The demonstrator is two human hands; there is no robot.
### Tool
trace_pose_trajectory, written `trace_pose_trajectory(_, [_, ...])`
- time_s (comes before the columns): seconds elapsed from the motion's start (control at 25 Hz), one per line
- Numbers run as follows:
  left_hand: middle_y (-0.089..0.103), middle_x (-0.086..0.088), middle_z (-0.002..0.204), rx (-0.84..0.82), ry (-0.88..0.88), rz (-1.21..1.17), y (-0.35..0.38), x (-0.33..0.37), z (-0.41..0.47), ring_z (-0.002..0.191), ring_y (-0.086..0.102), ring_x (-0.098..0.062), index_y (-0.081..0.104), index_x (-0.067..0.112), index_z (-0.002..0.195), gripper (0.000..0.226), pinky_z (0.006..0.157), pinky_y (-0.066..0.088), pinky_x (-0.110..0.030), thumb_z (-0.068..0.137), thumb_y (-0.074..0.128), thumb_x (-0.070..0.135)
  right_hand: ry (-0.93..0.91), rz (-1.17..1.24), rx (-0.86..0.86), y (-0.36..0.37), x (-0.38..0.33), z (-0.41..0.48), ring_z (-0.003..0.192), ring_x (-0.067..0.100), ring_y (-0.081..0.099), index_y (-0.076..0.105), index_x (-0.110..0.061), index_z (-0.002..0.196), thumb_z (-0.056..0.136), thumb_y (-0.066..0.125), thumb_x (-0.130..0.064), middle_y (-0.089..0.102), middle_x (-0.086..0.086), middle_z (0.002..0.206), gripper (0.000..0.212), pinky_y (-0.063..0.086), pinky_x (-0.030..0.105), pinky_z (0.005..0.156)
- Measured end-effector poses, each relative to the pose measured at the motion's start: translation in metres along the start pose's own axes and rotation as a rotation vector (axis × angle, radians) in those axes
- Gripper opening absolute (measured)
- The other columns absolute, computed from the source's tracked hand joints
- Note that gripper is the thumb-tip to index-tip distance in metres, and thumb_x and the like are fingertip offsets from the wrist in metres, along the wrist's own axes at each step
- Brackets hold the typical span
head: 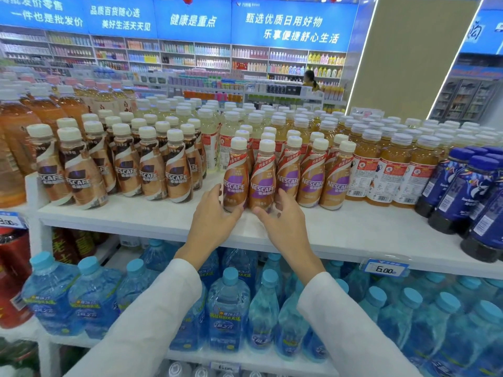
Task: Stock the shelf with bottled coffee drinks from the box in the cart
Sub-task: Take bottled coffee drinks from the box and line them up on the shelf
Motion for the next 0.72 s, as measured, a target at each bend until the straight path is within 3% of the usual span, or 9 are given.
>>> trace_pose_trajectory(0.12, [0.052,-0.002,0.147,0.060,-0.027,0.040,-0.007,-0.001,-0.030,0.129,0.054,-0.022,0.043,0.018,0.151,0.067,0.109,0.046,-0.043,0.093,0.069,0.041,-0.067,-0.020,-0.036,-0.009,-0.001,-0.027,0.126,0.016,0.053,0.051,-0.022,0.141,0.096,0.066,-0.033,0.055,-0.008,0.137,0.048,0.044,0.039,0.109])
trace_pose_trajectory(0.28, [0.060,0.016,0.131,0.243,-0.027,-0.024,-0.027,-0.008,-0.104,0.121,0.055,-0.006,0.058,0.028,0.137,0.044,0.107,0.046,-0.033,0.095,0.065,0.039,-0.157,0.021,-0.144,-0.012,0.001,-0.078,0.128,0.001,0.047,0.052,-0.032,0.141,0.099,0.059,-0.043,0.052,-0.019,0.139,0.044,0.036,0.022,0.108])
trace_pose_trajectory(0.44, [0.063,0.021,0.127,0.406,-0.189,-0.004,-0.046,-0.040,-0.203,0.121,0.056,0.002,0.063,0.030,0.131,0.037,0.106,0.046,-0.027,0.097,0.063,0.043,-0.271,0.097,-0.338,0.013,0.007,-0.141,0.125,-0.007,0.049,0.059,-0.035,0.133,0.097,0.058,-0.046,0.056,-0.025,0.133,0.038,0.032,0.010,0.104])
trace_pose_trajectory(0.6, [0.061,0.021,0.132,0.506,-0.481,0.013,-0.072,-0.089,-0.321,0.122,0.057,-0.003,0.061,0.034,0.133,0.037,0.104,0.045,-0.024,0.098,0.060,0.047,-0.235,0.137,-0.601,0.070,0.021,-0.204,0.131,0.006,0.050,0.061,-0.027,0.134,0.097,0.062,-0.040,0.058,-0.013,0.139,0.040,0.036,0.019,0.108])
trace_pose_trajectory(0.68, [0.065,0.017,0.124,0.568,-0.620,0.058,-0.089,-0.111,-0.378,0.111,0.062,-0.009,0.062,0.029,0.134,0.040,0.093,0.044,-0.016,0.097,0.062,0.045,-0.188,0.116,-0.750,0.104,0.028,-0.238,0.131,0.012,0.051,0.061,-0.024,0.135,0.097,0.063,-0.037,0.058,-0.007,0.140,0.041,0.037,0.013,0.103])
trace_pose_trajectory(0.72, [0.066,0.016,0.120,0.589,-0.676,0.083,-0.097,-0.120,-0.405,0.108,0.063,-0.009,0.062,0.026,0.135,0.041,0.089,0.044,-0.013,0.097,0.065,0.041,-0.172,0.105,-0.810,0.123,0.030,-0.257,0.130,0.016,0.052,0.062,-0.023,0.134,0.097,0.063,-0.035,0.059,-0.003,0.139,0.039,0.038,0.017,0.104])
Point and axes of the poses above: each hand's wrist, its own z-axis towards the middle knuckle, its own y-axis out of the palm, x = y × z, the point moved 5 cm from there along z, towards the middle knuckle
